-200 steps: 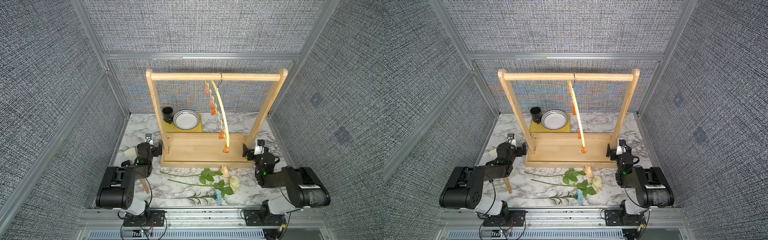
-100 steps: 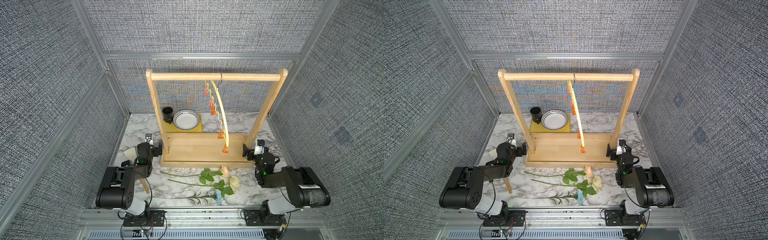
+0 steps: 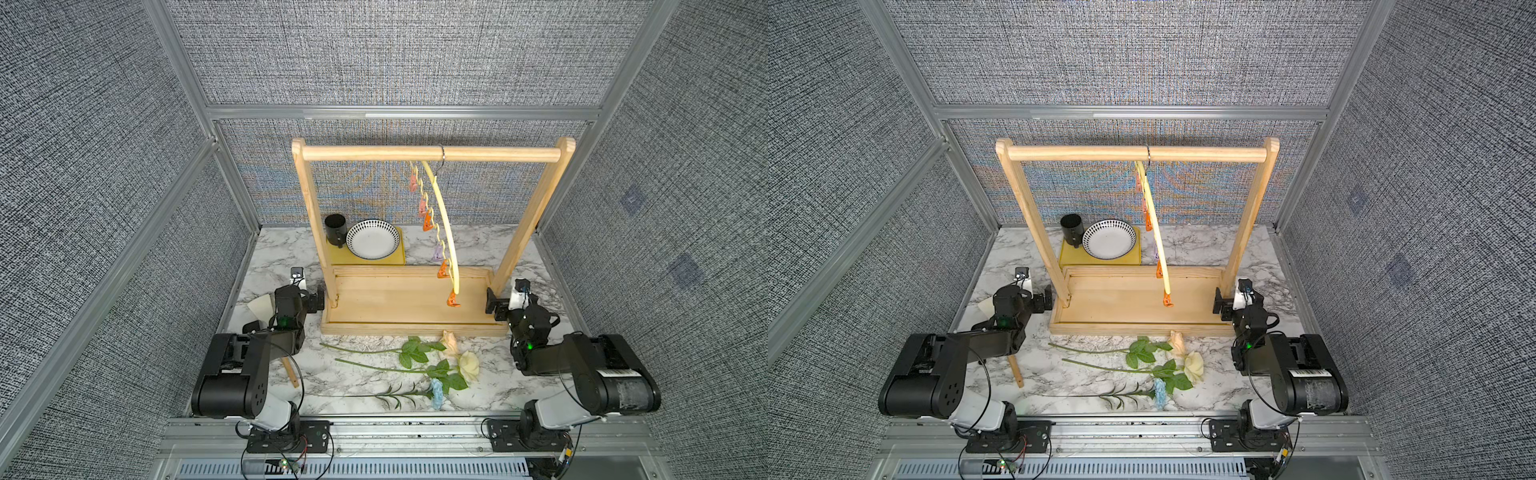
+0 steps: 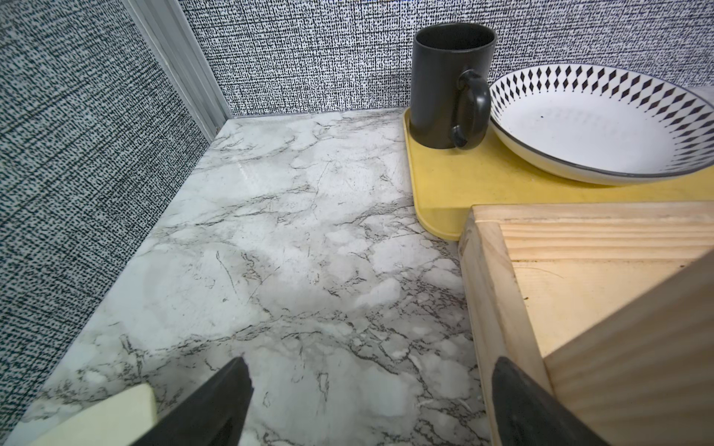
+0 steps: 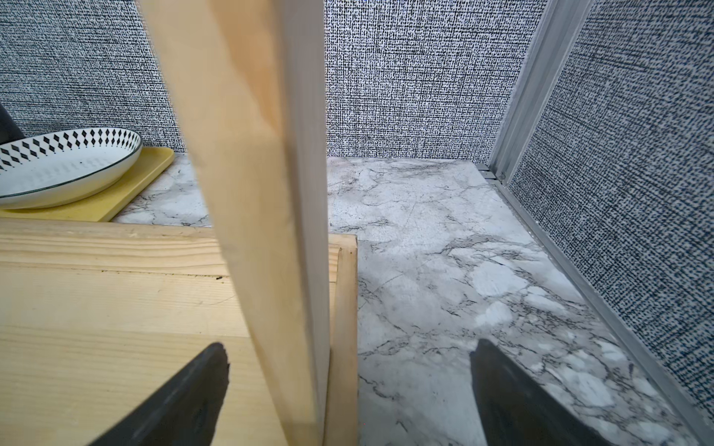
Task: Dry the flowers on a clothes hanger
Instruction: Pick up the flower at the center of the board.
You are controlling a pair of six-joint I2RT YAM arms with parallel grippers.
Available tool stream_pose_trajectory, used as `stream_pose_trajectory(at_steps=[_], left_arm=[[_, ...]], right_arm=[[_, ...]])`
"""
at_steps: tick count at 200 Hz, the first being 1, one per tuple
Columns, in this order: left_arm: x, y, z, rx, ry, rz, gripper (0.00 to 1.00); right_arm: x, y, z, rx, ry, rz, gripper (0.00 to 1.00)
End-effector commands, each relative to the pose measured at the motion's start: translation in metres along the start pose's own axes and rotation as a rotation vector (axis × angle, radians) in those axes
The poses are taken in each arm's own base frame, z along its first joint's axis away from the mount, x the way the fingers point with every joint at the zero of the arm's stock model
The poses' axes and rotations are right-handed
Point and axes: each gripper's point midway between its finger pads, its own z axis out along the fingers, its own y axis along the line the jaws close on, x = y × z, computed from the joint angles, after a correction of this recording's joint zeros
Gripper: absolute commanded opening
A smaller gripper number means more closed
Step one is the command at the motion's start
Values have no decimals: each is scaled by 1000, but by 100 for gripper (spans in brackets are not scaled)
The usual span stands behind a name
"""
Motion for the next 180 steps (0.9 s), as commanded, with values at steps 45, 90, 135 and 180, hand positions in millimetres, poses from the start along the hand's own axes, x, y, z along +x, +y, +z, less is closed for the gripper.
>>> stream_pose_trajectory(at_steps=[45,90,135,180], left_arm=[[-5,0,-1,3,-21,1,99],[-16,11,-12,-57,-31,-24,99],[-30,25,-41,-121,-5,-101,99],[-45,23,-79,-86,8,-124,99]], right_arm=[[-33,-31,-37,136,-107,115,99],[-62,-20,-65,72,-170,109,99],[-76,-4,-87,-10,-175,91,99],[-87,16,-115,-116,-216,74,99]])
